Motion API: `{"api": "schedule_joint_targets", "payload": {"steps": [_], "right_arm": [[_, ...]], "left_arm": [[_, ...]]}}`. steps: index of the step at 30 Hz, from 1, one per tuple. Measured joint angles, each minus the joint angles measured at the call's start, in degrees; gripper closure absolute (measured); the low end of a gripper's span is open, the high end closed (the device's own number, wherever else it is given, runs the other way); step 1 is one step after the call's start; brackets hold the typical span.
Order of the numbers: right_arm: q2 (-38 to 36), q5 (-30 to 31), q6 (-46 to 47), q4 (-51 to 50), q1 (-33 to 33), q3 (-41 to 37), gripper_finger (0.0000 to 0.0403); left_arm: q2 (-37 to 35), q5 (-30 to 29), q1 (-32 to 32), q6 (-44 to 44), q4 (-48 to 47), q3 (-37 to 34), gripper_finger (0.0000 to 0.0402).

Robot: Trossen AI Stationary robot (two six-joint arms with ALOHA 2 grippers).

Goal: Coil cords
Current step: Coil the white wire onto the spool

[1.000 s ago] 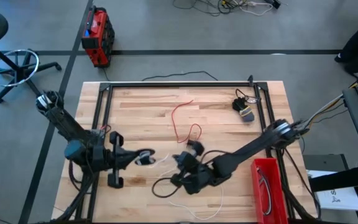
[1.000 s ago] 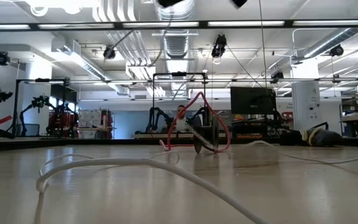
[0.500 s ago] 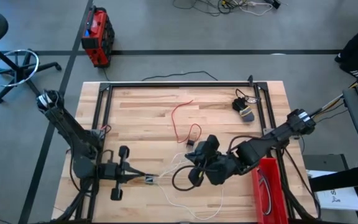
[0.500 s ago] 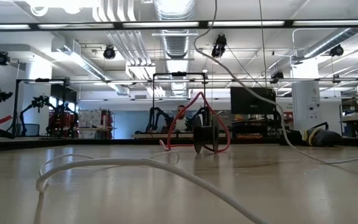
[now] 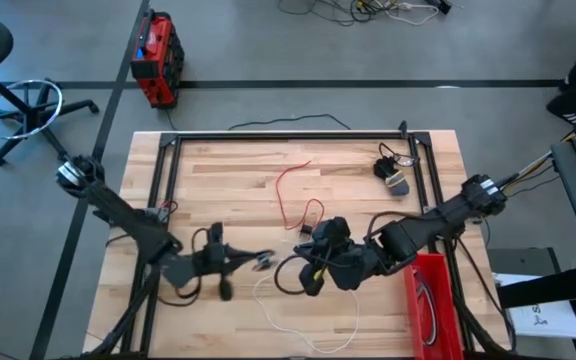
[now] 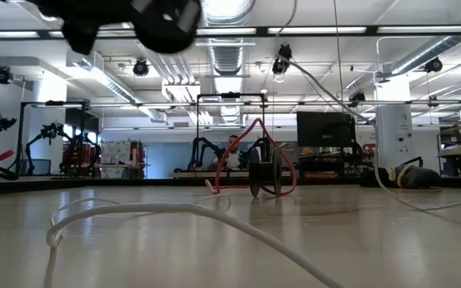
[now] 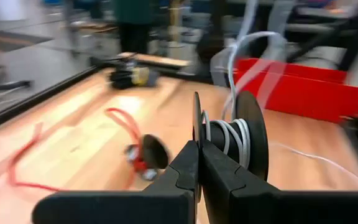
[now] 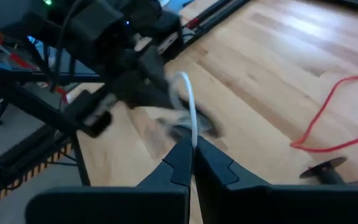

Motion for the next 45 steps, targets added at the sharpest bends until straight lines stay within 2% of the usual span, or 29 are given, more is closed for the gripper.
{"api": "schedule_joint_targets", "payload": {"steps": [11, 16, 22, 32, 37, 41, 45], "right_arm": [[4.3, -3.6, 1.6, 0.4, -2.4, 0.0, 0.0400], [6.8, -5.7, 2.0, 1.1, -2.9, 0.0, 0.0400], [10.0, -5.7, 1.8, 0.8, -2.9, 0.0, 0.0400], [13.2, 1.7, -1.1, 1.6, -3.0, 0.0, 0.0401], [13.4, 3.5, -3.6, 0.3, -2.6, 0.0, 0.0401], [13.0, 6.2, -6.7, -1.0, -0.5, 0.0, 0.0397], [11.3, 7.5, -7.7, -2.6, 1.5, 0.0, 0.0365]], "left_arm": [[7.9, -1.9, 10.0, -5.4, 0.3, 6.4, 0.0401], [7.8, -2.3, 12.5, -5.2, 0.5, 8.6, 0.0401], [4.4, -2.9, 13.0, -3.2, 3.9, 9.0, 0.0401], [0.6, 1.6, 13.0, 3.7, 17.8, 8.3, 0.0401], [-0.3, 6.3, 12.3, 5.3, 19.2, 7.9, 0.0401], [-1.5, 6.9, 10.3, 10.0, 19.3, 7.3, 0.0401], [-3.6, 6.8, 8.1, 13.3, 20.0, 7.0, 0.0401]]}}
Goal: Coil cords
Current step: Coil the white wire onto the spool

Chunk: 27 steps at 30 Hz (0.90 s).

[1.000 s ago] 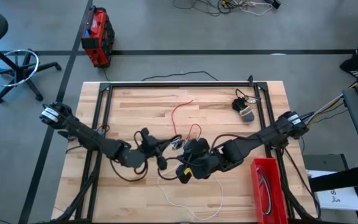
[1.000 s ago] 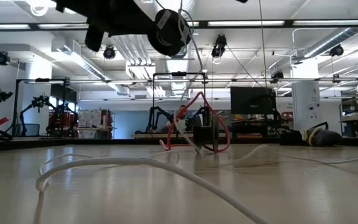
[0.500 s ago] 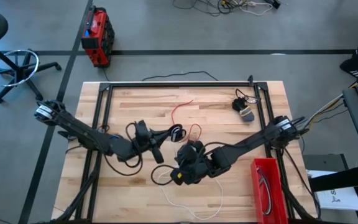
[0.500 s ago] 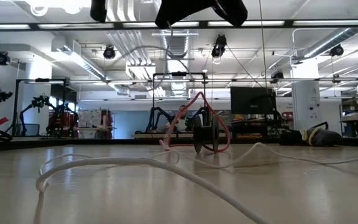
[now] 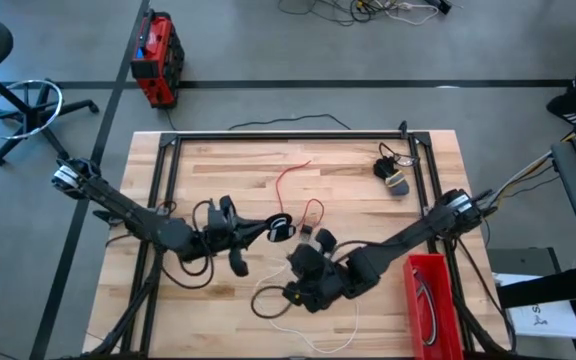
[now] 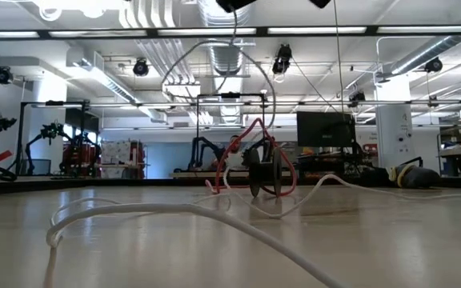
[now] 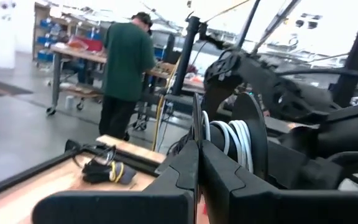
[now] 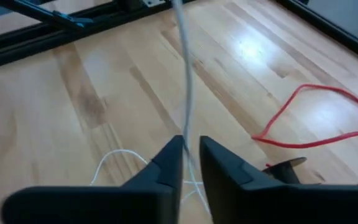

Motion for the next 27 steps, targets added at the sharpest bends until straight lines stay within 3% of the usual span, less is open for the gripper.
{"api": "schedule_joint_targets", "payload": {"steps": [4, 9, 15, 21, 27], "right_arm": [[-0.1, 0.2, -2.5, -0.6, 2.0, 0.0, 0.0309], [2.3, 0.7, -10.0, 4.4, 3.8, 0.0, 0.0250], [7.2, 7.7, -15.0, 16.1, 2.0, 0.0, 0.0223], [11.3, -3.1, -20.5, 27.0, 1.0, 0.0, 0.0222], [10.3, -5.8, -18.6, 20.6, 1.5, 0.0, 0.0222]], "left_arm": [[-2.8, 0.9, -2.3, 5.2, 0.2, 0.0, 0.0401], [-5.4, 8.6, -4.0, 8.3, 0.9, 0.0, 0.0401], [-5.8, 9.6, -5.7, 8.4, 2.1, 0.0, 0.0401], [-6.0, 9.6, -6.7, 8.5, 1.9, 0.0, 0.0401], [-6.2, 9.6, -6.8, 8.5, 1.1, 0.0, 0.0401]]}}
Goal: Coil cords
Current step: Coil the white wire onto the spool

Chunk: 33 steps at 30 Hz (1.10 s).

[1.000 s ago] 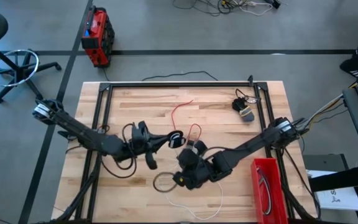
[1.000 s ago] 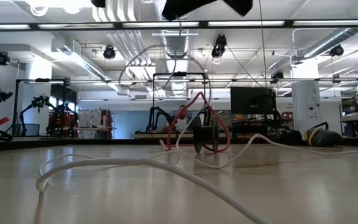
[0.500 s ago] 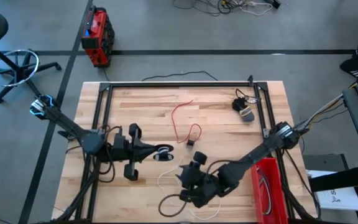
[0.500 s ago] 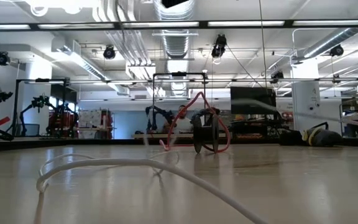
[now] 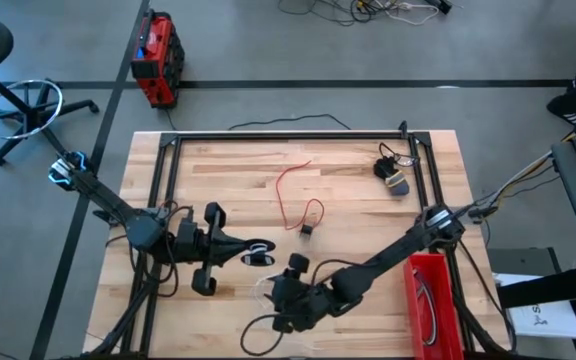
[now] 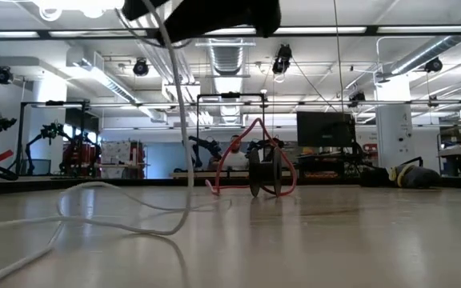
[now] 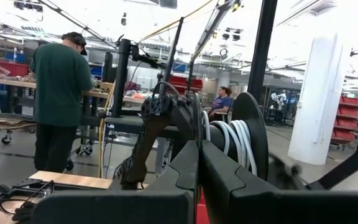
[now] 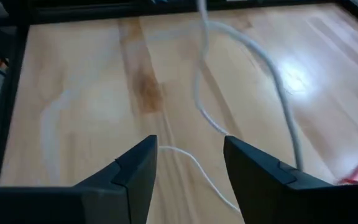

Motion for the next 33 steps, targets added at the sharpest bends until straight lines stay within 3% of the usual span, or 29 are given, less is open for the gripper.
{"api": "schedule_joint_targets", "payload": {"steps": [8, 20, 24, 29, 33], "right_arm": [[-2.5, -3.1, 1.0, 1.7, 1.3, 0.0, 0.0222], [4.0, -15.1, 1.2, 12.9, 1.3, 0.0, 0.0222], [5.9, -14.5, 2.3, 13.3, 1.3, 0.0, 0.0229], [6.4, -13.0, 2.6, 13.1, 0.7, 0.0, 0.0269], [6.4, -12.9, 2.4, 10.2, 0.7, 0.0, 0.0349]], "left_arm": [[0.0, -0.7, 0.0, 0.0, -0.1, 0.0, 0.0401], [-0.6, -1.0, 0.0, 0.2, -0.1, 0.0, 0.0401], [-0.9, -1.1, 0.0, 0.5, -0.2, 0.0, 0.0401], [-1.4, -1.1, 0.0, 0.6, -0.2, 0.0, 0.0401], [-2.5, -1.1, 0.0, 1.1, -0.4, 0.0, 0.0401]]}}
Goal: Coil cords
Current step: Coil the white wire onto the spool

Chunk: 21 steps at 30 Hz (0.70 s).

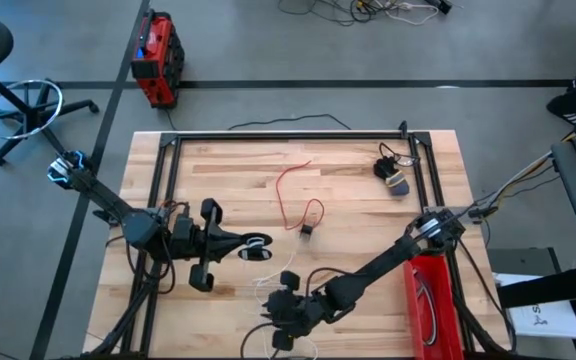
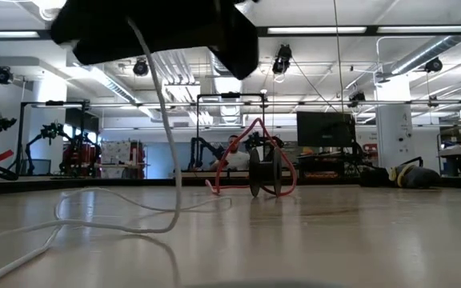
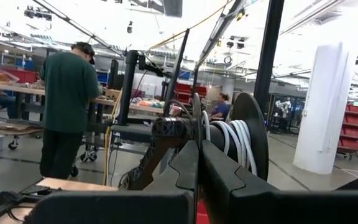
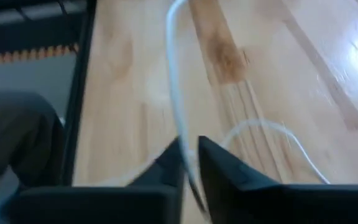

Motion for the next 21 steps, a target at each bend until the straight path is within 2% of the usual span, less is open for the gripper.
{"api": "schedule_joint_targets", "payload": {"steps": [1, 3, 14, 21], "right_arm": [[-0.2, -0.1, 0.0, -1.6, 0.1, 0.0, 0.0373], [-1.0, -0.7, 0.9, -5.5, 0.5, 0.0, 0.0393], [-8.3, -0.5, 19.4, -48.7, 4.4, 0.0, 0.0402], [-11.3, 1.8, 24.9, -72.7, 5.0, 0.1, 0.0402]], "left_arm": [[-0.5, 0.0, 0.0, 0.3, -0.2, 0.0, 0.0401], [-1.8, -0.1, 0.0, 0.7, -0.7, 0.0, 0.0401], [-17.6, -1.4, 0.0, 6.8, -4.2, 0.0, 0.0401], [-25.1, -1.6, 0.0, 9.5, -5.8, 0.0, 0.0401]]}}
